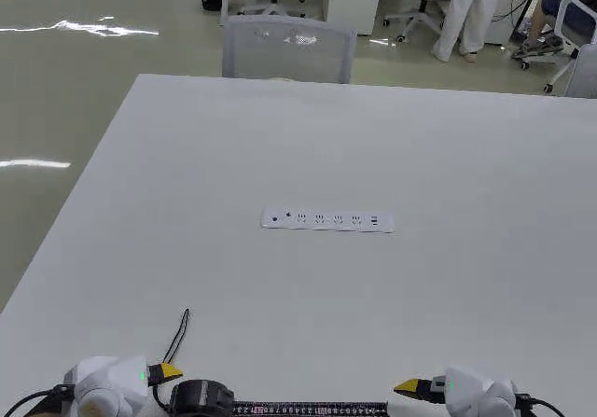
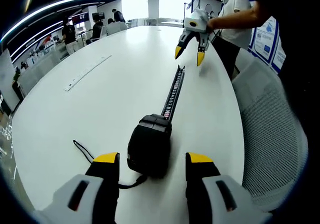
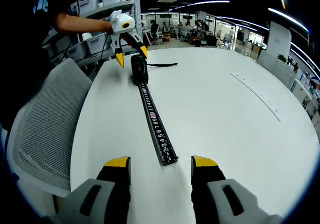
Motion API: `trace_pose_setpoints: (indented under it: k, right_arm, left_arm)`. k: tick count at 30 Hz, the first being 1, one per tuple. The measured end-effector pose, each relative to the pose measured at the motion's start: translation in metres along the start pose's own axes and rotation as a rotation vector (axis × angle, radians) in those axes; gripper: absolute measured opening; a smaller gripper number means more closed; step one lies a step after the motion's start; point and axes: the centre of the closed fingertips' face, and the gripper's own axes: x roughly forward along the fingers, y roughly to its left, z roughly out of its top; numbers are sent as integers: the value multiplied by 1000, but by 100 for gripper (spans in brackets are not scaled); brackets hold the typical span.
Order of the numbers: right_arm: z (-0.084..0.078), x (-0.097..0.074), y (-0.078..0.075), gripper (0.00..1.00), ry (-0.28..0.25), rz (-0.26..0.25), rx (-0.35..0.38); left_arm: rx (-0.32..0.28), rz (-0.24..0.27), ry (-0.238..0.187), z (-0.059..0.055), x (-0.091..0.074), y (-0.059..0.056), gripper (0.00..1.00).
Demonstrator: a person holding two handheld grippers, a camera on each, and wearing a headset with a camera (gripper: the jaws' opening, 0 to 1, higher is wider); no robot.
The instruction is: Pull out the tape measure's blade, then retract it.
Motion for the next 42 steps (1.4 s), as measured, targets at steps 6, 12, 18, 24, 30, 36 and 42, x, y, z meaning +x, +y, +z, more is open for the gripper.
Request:
trace_pose_setpoints:
  k: [6, 12, 18, 24, 30, 36, 42]
  right_arm:
    - [2, -8, 4, 55, -17, -46, 15]
    - [6, -16, 14, 60, -27, -73, 54]
    - [8, -23, 18, 66, -37, -123, 92]
    - [12, -31, 26, 72, -55, -172, 142]
    - [16, -37, 37, 76, -67, -210, 172]
    - [17, -42, 45, 79, -75, -243, 204]
    - [19, -50, 51, 82, -82, -293, 235]
  left_arm:
    - [-37, 36, -26, 3, -8, -7, 54]
    - [-91, 73, -56, 3, -17, -13, 60]
    - [-140, 106, -74, 3, -24, -19, 66]
    - [-197, 169, -92, 4, -32, -23, 68]
    - [-239, 222, -95, 3, -43, -28, 71]
    - [-267, 269, -98, 2, -52, -33, 75]
    - [-295, 304, -115, 9, -60, -40, 78]
